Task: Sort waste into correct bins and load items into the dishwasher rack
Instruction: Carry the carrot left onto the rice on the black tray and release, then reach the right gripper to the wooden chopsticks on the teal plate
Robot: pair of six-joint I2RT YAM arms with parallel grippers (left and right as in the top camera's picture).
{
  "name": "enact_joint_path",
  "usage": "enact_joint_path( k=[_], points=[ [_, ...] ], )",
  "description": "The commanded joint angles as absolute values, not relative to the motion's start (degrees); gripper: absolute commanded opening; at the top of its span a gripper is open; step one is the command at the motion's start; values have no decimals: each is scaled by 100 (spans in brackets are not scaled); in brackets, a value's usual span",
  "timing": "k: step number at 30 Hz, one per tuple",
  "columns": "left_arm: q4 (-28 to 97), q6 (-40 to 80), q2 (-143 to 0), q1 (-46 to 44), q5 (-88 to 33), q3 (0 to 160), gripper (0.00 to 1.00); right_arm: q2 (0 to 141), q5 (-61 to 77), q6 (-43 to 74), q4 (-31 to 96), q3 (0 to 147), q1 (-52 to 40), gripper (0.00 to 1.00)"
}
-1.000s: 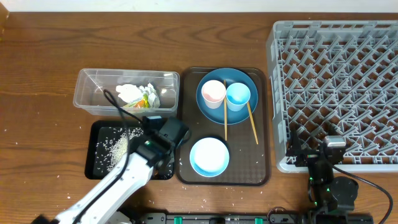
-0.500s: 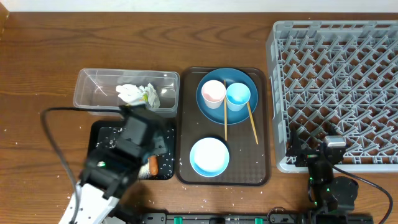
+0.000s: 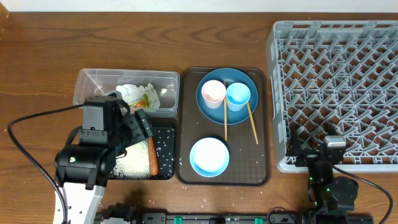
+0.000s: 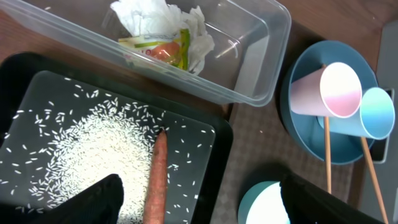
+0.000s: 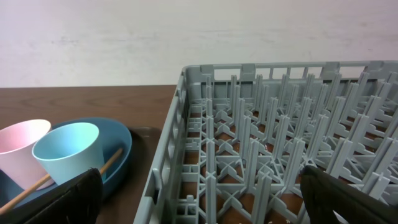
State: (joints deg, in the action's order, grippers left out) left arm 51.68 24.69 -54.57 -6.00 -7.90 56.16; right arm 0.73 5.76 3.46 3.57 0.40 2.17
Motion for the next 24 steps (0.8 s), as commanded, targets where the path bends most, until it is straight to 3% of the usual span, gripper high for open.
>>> enact_joint_path(
  k=[1,6,13,18,24],
  points=[
    [5183,2357,-5463,-563,-899,5725,86,54,580,360,368,32,239,99],
    [5183,2357,-5463,-563,-899,5725,90,54,768,738,364,32,239,99],
    [5183,2357,-5463,-563,-899,5725,93,54,779,2628,285,32,239,99],
    [5183,2357,-5465,-563,-899,5725,94,117,1341,2663,423,473,239,100],
    [5183,2357,-5465,-563,-899,5725,95,1194,1385,2556,1575,2370,239,99]
  ],
)
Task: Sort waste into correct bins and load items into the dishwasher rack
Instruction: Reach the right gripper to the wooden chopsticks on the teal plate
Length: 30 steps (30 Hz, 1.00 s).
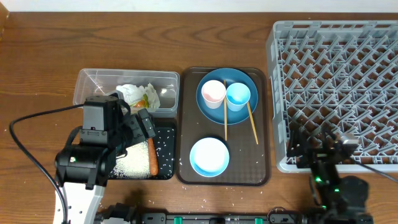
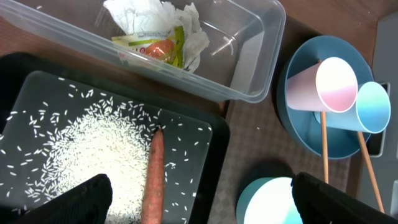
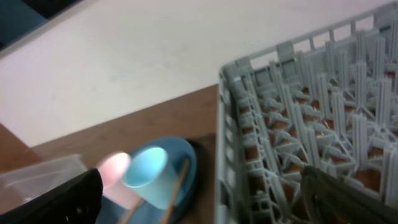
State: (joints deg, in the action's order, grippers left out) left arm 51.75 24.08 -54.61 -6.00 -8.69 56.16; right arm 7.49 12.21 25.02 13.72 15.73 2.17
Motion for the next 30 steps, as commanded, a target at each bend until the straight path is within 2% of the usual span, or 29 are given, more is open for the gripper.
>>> enact_joint_path(
  k=[1,7,11,13,19,24,27,30],
  points=[
    [5183,2357,-5465,-563,-899,5725,95,1551,1476,2462,1809,2759,239,99],
    [5183,2357,-5465,-563,-899,5725,95,3935,2504,2119,3911,5297,220,99],
    [5183,2357,-5465,-563,-899,5725,95,5468,2593,2029,5815,7142,139,99],
    [5183,2359,-5465,-563,-899,5725,95,6040,2700,2034,6346,7824,91,99],
    [5183,2357,-5465,-563,-899,5725,95,6930,2945,2121,6062,8259,-84,99],
    [5183,2357,-5465,-563,-899,5725,95,7456,2556,1704,6073,8036,-663,74],
    [5183,2357,-5465,-563,-899,5725,95,7734,1828,1699,6095,7896,-1116,72],
    [5183,2357,-5465,-563,-899,5725,95,8086,1194,1643,6134,7808,-1562,59]
  ],
)
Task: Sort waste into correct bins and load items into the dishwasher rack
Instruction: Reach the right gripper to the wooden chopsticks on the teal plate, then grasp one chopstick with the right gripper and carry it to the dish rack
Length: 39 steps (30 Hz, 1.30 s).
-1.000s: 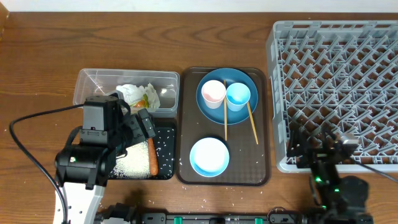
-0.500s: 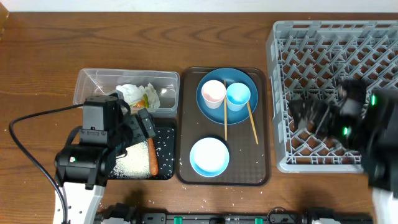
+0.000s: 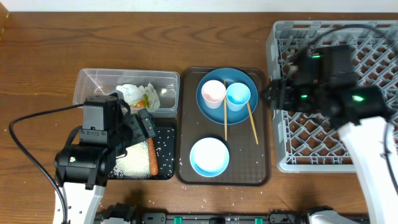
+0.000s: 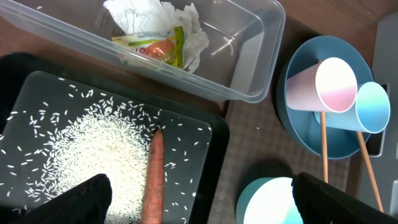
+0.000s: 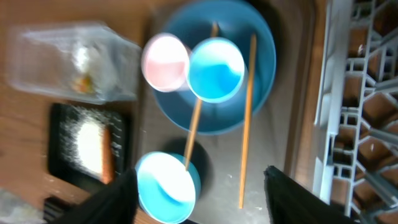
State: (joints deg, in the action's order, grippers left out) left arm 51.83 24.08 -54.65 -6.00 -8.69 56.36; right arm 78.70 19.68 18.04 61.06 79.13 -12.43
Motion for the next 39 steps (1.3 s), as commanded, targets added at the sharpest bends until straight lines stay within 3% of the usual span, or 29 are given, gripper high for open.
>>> enact_joint_path(
  k=[1,6,23,39],
  points=[
    [5183,2357,-5465,-563,-899,5725,95,8215,1028,1643,6143,7782,-1695,58],
    [5183,2357,-5465,-563,-899,5725,95,8812,681,1643,6154,7743,-2119,42],
    [5183,2357,-5465,-563,-899,5725,95,10346,628,1669,6407,7712,-2292,38],
    [5183,2357,-5465,-563,-899,5725,95,10503,622,1734,6711,7697,-2561,21]
  ],
)
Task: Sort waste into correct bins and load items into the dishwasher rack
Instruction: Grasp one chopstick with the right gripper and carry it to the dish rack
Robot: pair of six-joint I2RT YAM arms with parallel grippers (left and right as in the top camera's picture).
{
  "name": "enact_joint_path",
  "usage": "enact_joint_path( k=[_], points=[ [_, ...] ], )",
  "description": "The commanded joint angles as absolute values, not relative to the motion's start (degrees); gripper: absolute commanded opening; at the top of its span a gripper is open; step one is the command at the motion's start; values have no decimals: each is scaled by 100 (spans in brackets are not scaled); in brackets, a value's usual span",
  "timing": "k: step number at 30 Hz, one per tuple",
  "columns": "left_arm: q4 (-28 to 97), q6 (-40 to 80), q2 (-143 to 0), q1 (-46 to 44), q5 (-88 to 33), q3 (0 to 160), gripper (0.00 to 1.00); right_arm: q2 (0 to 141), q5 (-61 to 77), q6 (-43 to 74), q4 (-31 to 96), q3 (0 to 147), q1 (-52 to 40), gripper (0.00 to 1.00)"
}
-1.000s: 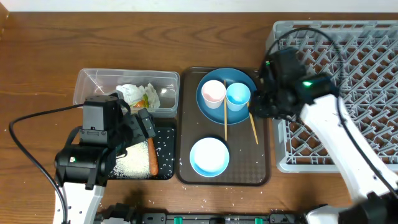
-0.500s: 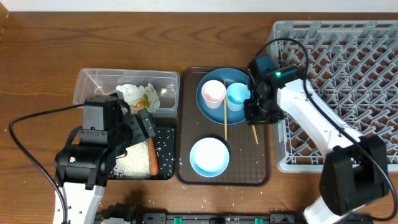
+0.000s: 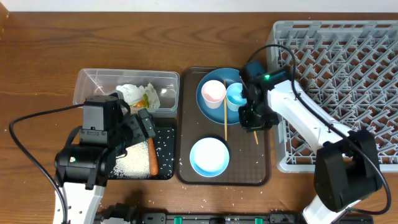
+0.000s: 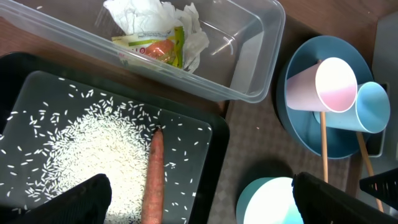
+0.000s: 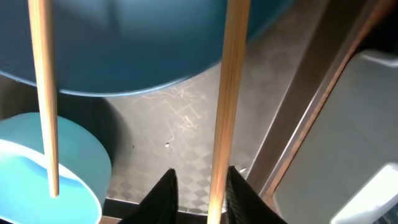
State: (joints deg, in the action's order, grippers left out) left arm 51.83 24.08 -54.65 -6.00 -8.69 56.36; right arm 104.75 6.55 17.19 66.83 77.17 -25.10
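Note:
My right gripper (image 5: 202, 186) is low over the brown tray (image 3: 186, 124), open, its fingers on either side of the right chopstick (image 5: 227, 93); the stick touches the right finger, and a gap shows on the left. The other chopstick (image 3: 225, 118) leans on the blue plate (image 3: 227, 78), which carries a pink cup (image 3: 213, 92) and a blue cup (image 3: 237, 95). A light blue bowl (image 3: 209, 156) sits at the tray's front. My left gripper (image 4: 202, 193) hangs open over the black tray (image 4: 217, 155) of rice with an orange stick-shaped piece (image 4: 152, 180).
The grey dishwasher rack (image 3: 336, 81) fills the right side, its wall close beside my right gripper. A clear bin (image 3: 99, 81) with crumpled paper and a wrapper (image 4: 158, 34) stands behind the black tray. A cable loops over the rack's left part.
My right gripper was high above the plate and cups; now it is down at tray level with its fingers around the right chopstick. The left arm and all objects are unchanged.
My right arm first rested at the rack's front edge, facing along the rack. It was then raised and tilted, then high over the rack's left side looking down on the tray. Now it straddles the right chopstick. My left gripper stayed open over the rice tray.

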Motion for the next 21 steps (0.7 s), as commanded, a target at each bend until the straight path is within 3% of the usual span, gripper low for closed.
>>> enact_joint_path(
  k=[1,9,21],
  points=[
    [5183,2359,-5465,-563,-899,5725,95,10503,624,1734,6724,7693,-2561,19],
    [5183,2357,-5465,-563,-899,5725,95,10503,596,1732,6805,7675,-2558,1],
    [5183,2357,-5465,-563,-899,5725,95,10394,412,1730,7330,8414,-2364,1]
  ],
)
